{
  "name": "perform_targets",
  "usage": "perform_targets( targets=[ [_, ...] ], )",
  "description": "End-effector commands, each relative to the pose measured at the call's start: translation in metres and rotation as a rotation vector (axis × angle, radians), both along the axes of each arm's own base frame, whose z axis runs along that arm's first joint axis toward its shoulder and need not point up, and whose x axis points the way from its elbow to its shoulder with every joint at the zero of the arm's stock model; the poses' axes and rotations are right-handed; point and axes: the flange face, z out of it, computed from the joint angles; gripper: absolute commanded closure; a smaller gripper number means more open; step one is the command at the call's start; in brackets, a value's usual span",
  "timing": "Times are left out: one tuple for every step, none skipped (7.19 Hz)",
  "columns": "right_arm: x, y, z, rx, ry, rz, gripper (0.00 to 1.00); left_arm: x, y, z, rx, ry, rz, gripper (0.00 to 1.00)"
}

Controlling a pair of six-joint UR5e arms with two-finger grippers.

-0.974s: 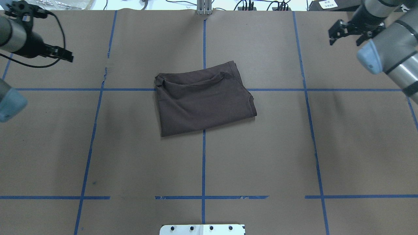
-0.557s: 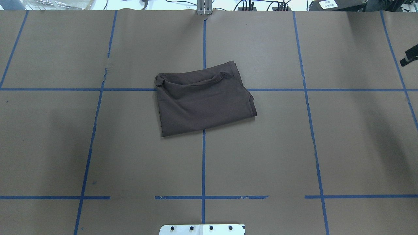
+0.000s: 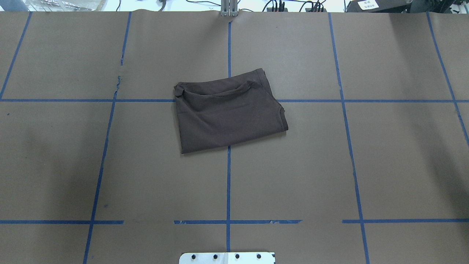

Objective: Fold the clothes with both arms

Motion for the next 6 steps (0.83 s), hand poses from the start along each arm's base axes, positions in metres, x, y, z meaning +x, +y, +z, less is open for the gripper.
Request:
perform_targets(
  targets=[
    [0.001, 0.012, 0.010, -0.023, 0.001, 0.001, 0.00, -0.025, 0.018, 0.010, -0.226, 0.124, -0.011, 0.00],
    [0.001, 0.007, 0.003, -0.014, -0.002, 0.002, 0.00, -0.038, 0.020, 0.013, -0.263, 0.125, -0.034, 0.00],
    [0.002, 0.008, 0.006, -0.021, 0.005, 0.002, 0.00, -0.065, 0.020, 0.010, -0.260, 0.114, -0.014, 0.00],
    [0.003, 0.012, 0.010, -0.024, 0.006, -0.002, 0.00, -0.077, 0.013, 0.003, -0.268, 0.104, 0.024, 0.00],
    [0.012, 0.013, 0.017, -0.036, 0.009, 0.013, 0.00, -0.077, 0.013, 0.003, -0.268, 0.105, 0.026, 0.00],
    [0.025, 0.015, 0.035, -0.047, 0.014, 0.018, 0.00, -0.077, 0.012, 0.002, -0.265, 0.105, 0.026, 0.00]
  ],
)
